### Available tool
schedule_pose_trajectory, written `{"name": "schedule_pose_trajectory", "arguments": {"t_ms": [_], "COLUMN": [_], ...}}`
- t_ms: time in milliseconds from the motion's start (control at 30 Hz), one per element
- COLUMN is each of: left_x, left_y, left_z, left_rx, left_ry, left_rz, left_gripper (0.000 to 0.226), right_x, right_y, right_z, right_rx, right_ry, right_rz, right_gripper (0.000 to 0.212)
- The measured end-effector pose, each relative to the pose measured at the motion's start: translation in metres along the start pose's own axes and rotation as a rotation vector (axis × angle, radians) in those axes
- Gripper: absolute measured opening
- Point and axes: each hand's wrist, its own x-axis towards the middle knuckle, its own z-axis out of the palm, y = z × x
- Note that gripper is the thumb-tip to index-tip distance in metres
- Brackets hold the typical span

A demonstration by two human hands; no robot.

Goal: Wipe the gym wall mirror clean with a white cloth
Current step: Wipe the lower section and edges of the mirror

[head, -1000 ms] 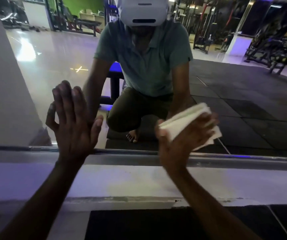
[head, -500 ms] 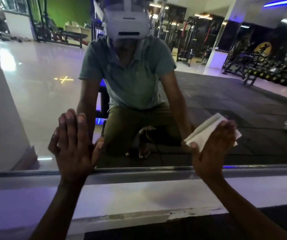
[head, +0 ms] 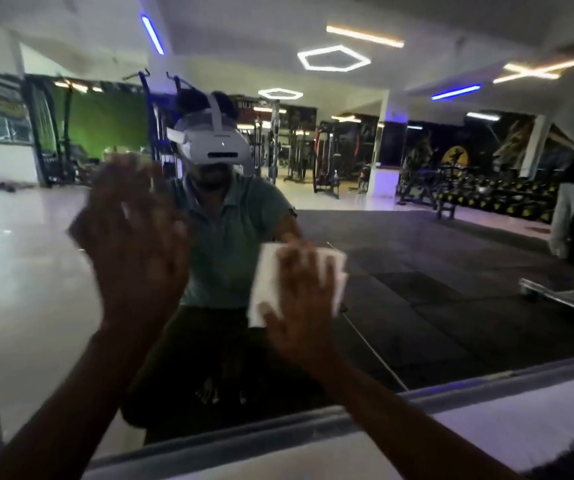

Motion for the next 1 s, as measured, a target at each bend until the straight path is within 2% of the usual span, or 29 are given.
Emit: {"name": "schedule_pose_trajectory", "arguments": {"t_ms": [100, 167, 267, 300, 333, 433, 500, 567, 633, 767, 867, 933, 1000], "left_x": [0.036, 0.039, 0.035, 0.037, 0.037, 0.035, 0.037, 0.039, 0.040, 0.058, 0.115, 0.165, 0.205], "left_y": [0.026, 0.029, 0.028, 0.028, 0.028, 0.030, 0.029, 0.029, 0.032, 0.033, 0.034, 0.042, 0.052], "left_z": [0.002, 0.008, 0.015, 0.015, 0.016, 0.017, 0.015, 0.015, 0.012, -0.002, -0.015, -0.024, -0.026], "left_rx": [0.146, 0.193, 0.228, 0.237, 0.228, 0.237, 0.254, 0.258, 0.241, 0.242, 0.284, 0.185, 0.123], "left_ry": [-0.025, -0.025, 0.010, 0.017, 0.027, 0.020, 0.015, 0.021, 0.020, -0.038, 0.020, 0.139, 0.197], "left_rz": [0.044, 0.061, 0.089, 0.086, 0.083, 0.081, 0.099, 0.098, 0.077, 0.040, 0.050, 0.014, -0.007], "left_gripper": [0.070, 0.071, 0.070, 0.070, 0.070, 0.071, 0.070, 0.069, 0.069, 0.063, 0.061, 0.062, 0.063], "right_x": [0.029, 0.057, 0.118, 0.139, 0.157, 0.178, 0.179, 0.177, 0.169, 0.152, 0.205, 0.248, 0.270], "right_y": [0.091, 0.122, 0.100, 0.079, 0.053, -0.018, -0.019, 0.017, 0.071, 0.171, 0.164, 0.118, 0.068], "right_z": [-0.030, -0.044, -0.052, -0.054, -0.055, -0.049, -0.049, -0.057, -0.067, -0.093, -0.110, -0.112, -0.102], "right_rx": [-0.041, -0.039, 0.014, 0.027, 0.029, -0.011, -0.046, -0.071, -0.091, -0.171, -0.106, -0.102, -0.124], "right_ry": [0.124, 0.213, 0.357, 0.390, 0.398, 0.228, 0.132, 0.112, 0.123, 0.179, 0.282, 0.335, 0.329], "right_rz": [0.277, 0.444, 0.785, 0.814, 0.735, 0.165, -0.104, -0.243, -0.208, 0.185, 0.518, 0.521, 0.304], "right_gripper": [0.083, 0.086, 0.091, 0.090, 0.087, 0.081, 0.079, 0.076, 0.073, 0.077, 0.089, 0.087, 0.079]}}
